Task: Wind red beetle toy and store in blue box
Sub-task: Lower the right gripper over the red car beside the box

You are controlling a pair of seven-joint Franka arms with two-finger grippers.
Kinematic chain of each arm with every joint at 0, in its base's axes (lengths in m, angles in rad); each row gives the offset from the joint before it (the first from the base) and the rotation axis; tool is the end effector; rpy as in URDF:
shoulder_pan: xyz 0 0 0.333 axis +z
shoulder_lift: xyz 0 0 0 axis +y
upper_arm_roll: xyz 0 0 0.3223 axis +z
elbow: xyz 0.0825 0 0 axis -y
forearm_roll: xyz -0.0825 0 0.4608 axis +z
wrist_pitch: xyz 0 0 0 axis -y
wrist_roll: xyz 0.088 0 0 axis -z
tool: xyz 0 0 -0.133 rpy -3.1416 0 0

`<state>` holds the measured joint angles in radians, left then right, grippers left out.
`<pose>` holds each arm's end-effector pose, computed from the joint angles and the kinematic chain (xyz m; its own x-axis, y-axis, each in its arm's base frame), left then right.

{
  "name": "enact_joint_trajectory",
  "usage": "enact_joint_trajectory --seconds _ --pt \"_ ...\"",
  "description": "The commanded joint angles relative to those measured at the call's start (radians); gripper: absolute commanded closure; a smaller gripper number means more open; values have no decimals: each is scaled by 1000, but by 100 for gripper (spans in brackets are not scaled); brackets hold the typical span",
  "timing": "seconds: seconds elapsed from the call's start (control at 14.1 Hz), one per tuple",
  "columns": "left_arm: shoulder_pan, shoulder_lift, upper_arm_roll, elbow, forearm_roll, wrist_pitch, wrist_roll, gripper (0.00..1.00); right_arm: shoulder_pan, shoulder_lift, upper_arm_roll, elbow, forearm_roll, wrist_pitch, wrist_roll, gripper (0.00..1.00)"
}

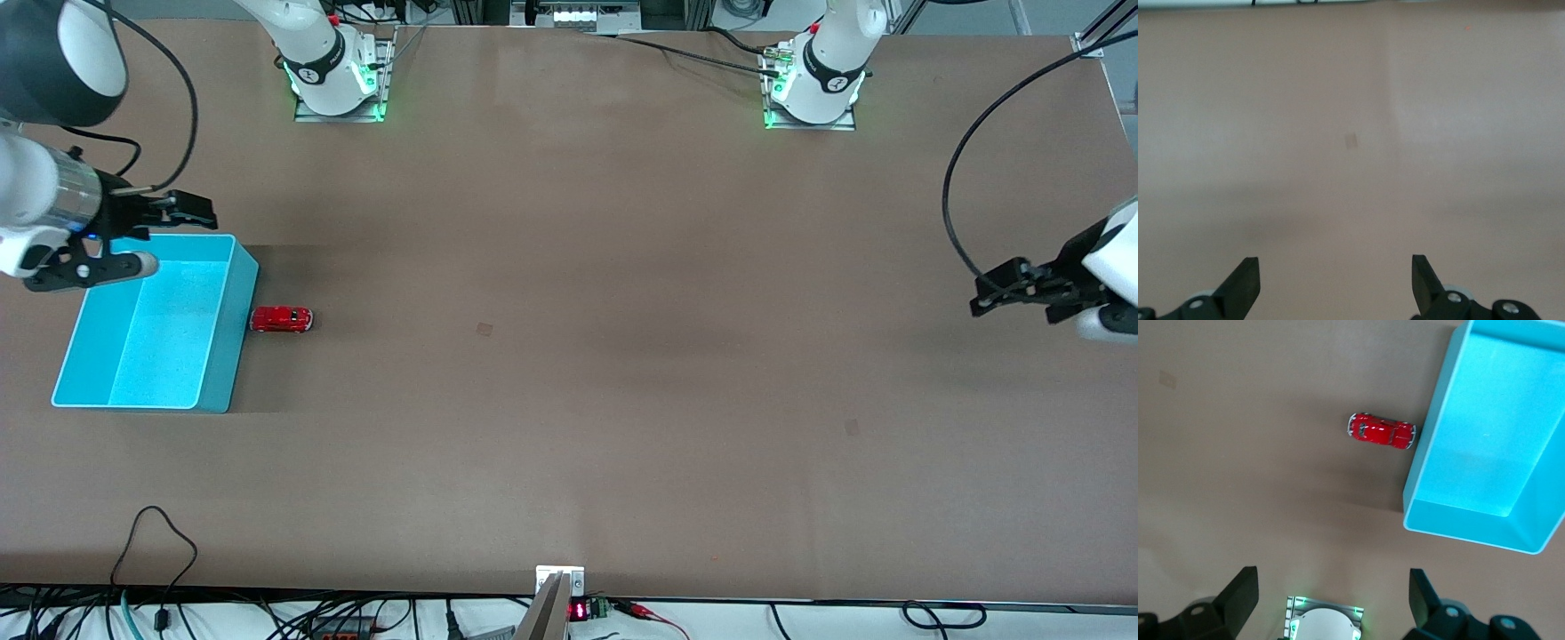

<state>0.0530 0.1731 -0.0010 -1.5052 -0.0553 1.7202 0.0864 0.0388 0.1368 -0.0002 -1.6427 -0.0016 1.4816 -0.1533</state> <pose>0.6967 0.0298 0.5398 0.9986 -0.0261 0.0463 -0.0284 -0.9983 0.0513 0.6382 0.0244 0.4733 0.9381 0.1889 -0.2903 0.1843 -0.9819 -0.0432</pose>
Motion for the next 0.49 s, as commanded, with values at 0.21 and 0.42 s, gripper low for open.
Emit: enact_joint_trajectory --seconds 0.21,0.42 --pt "-19 -89 3 -62 -20 -41 -108 0 16 -58 -3 -220 23 147 -67 0" --pt "-19 -119 4 -98 -17 -34 -116 0 7 -103 -3 -422 22 351 -320 0"
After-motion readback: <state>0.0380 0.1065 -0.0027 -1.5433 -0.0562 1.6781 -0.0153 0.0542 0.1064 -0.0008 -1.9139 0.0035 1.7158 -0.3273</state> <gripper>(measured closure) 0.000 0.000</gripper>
